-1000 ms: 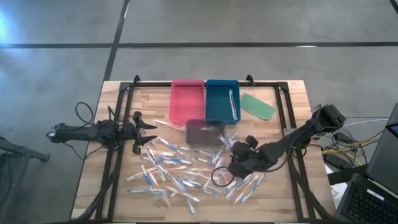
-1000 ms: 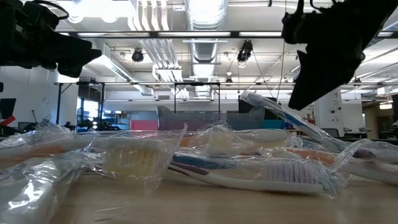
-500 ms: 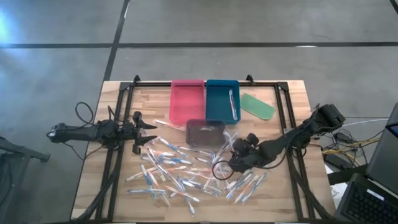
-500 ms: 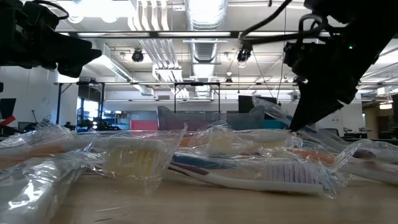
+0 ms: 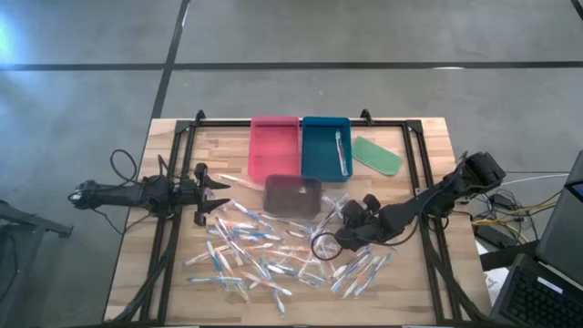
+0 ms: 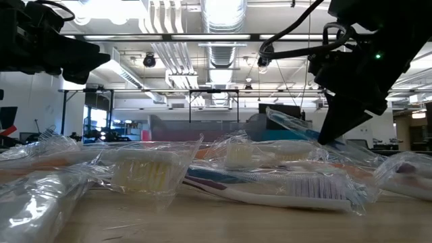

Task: Pick & Place Toothbrushes
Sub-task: Put the blue toothbrush into the transparent gray bin

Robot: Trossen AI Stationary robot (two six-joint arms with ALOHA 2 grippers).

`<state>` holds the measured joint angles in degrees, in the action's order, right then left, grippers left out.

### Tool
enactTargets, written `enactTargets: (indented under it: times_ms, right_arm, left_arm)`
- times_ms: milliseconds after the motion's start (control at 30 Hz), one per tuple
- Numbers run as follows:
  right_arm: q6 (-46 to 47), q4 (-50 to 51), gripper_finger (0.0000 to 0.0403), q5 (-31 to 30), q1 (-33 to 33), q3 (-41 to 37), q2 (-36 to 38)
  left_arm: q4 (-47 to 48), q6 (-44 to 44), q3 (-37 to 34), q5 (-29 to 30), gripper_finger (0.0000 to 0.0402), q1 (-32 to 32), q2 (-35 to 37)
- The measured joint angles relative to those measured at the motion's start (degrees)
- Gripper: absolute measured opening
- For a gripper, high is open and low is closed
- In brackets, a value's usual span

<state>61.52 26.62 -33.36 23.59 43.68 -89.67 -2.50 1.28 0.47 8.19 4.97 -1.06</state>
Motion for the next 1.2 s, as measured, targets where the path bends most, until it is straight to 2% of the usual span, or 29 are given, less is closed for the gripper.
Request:
enactTargets:
  times_ms: [333, 500, 667, 800, 967, 1200]
  right_arm:
    - [-1.55, 2.3, 0.0015, -0.04, -0.02, 0.61, 2.35]
    - [-3.75, 3.18, 0.0014, -4.47, -0.22, 2.17, 6.22]
    - [-10.01, 1.95, 0.0014, -8.51, -1.87, 6.01, 9.43]
    - [-18.08, -2.97, 0.0014, -8.66, -4.41, 9.98, 9.64]
    - [-28.43, -8.05, 0.0014, -5.09, -8.58, 16.06, 6.37]
    - [-35.25, -8.09, 0.0014, 2.86, -15.61, 24.48, -2.54]
  left_arm:
    - [0.0, 0.02, 0.0, 0.0, 0.0197, -0.02, 0.0]
    - [-0.02, 0.01, -0.01, 0.0, 0.0197, -0.01, 0.01]
    - [0.0, 0.02, -0.01, 0.0, 0.0197, -0.01, 0.01]
    - [0.0, 0.02, -0.01, 0.0, 0.0197, -0.01, 0.02]
    - [-0.02, 0.02, -0.01, 0.0, 0.0197, -0.02, 0.01]
    - [0.0, 0.01, 0.0, 0.0, 0.0197, -0.01, 0.0]
